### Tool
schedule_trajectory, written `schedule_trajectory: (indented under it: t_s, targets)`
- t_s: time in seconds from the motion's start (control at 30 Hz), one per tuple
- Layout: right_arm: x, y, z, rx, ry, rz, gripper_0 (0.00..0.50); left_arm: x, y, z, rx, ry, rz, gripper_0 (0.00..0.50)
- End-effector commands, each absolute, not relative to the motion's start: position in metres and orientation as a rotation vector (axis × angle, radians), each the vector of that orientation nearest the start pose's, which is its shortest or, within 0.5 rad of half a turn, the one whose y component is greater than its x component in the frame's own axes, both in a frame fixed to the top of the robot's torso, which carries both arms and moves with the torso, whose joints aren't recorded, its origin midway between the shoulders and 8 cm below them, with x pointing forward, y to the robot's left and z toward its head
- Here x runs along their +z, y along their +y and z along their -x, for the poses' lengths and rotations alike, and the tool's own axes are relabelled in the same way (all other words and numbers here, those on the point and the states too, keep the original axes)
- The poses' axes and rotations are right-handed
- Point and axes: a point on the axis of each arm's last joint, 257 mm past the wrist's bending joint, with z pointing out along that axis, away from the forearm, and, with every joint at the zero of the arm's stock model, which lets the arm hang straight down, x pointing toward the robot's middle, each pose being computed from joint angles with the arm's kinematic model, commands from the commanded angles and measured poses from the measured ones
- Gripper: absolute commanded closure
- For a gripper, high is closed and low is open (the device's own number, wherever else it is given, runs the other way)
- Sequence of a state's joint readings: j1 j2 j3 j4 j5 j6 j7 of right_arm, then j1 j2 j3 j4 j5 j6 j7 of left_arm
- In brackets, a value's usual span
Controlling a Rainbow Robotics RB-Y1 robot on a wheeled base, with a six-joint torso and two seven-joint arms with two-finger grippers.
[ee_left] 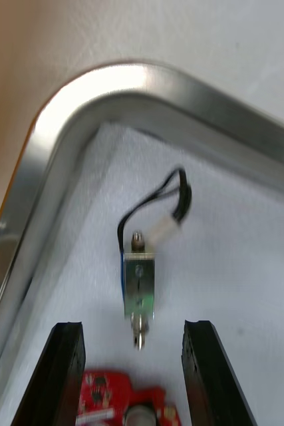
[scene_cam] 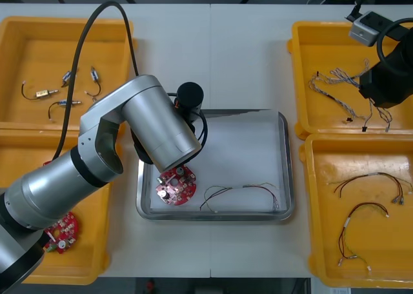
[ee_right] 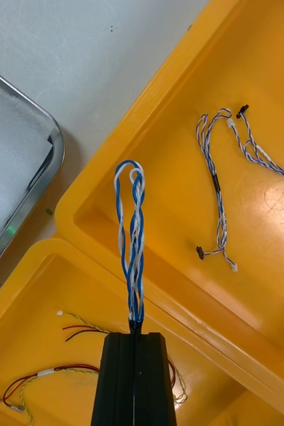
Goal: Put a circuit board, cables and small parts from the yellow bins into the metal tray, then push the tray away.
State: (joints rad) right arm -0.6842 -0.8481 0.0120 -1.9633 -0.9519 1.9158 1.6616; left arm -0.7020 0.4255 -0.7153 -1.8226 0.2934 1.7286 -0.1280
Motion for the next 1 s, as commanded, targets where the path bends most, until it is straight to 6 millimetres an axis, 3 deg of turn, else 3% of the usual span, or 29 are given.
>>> schedule_trajectory:
  t_s: [0.03,0.13,0.47,0.77,1.0]
  targets:
    - [-0.075,-0.277,-0.459,-0.148,2.444,0.921,0.5,-0.209,0.103,-0.456,-0.132,2.491,0.657,0.033]
    - [-0.075,-0.276,-0.459,-0.144,2.444,0.93,0.5,-0.194,0.105,-0.447,-0.155,2.515,0.642,0.0]
    - [-0.074,-0.249,-0.458,-0.161,2.418,1.053,0.5,-0.132,0.124,-0.44,-0.21,2.578,0.608,0.0]
    - [-0.085,-0.2,-0.456,-0.16,2.339,1.276,0.5,-0.06,0.155,-0.454,-0.377,2.577,0.706,0.0]
    - [-0.103,-0.16,-0.456,-0.167,2.235,1.45,0.5,-0.035,0.194,-0.472,-0.33,2.59,0.727,0.0]
